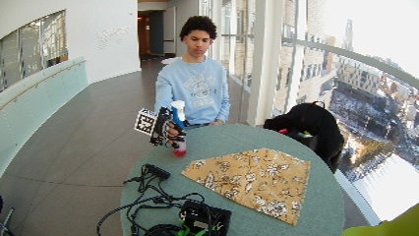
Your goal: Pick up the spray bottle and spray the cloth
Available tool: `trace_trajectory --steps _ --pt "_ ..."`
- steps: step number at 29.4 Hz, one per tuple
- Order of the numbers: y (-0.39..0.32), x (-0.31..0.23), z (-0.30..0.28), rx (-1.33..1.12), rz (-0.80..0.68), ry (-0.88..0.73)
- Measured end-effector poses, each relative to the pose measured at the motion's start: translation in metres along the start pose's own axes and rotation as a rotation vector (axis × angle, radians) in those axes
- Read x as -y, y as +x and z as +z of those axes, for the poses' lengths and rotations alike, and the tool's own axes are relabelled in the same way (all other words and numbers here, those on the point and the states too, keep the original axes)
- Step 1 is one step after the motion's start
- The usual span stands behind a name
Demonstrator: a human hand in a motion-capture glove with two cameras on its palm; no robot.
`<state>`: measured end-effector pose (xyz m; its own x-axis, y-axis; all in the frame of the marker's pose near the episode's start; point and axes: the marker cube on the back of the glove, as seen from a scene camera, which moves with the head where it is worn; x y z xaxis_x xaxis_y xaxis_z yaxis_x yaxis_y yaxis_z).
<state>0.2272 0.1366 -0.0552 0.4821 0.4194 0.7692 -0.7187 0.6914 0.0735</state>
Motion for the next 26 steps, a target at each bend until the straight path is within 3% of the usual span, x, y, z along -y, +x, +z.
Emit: trace_trajectory --steps 15,26 --pt "-0.075 0.088 0.047 -0.265 0.048 -0.468" --pt "-0.095 0.135 0.116 -0.427 0.086 -0.641"
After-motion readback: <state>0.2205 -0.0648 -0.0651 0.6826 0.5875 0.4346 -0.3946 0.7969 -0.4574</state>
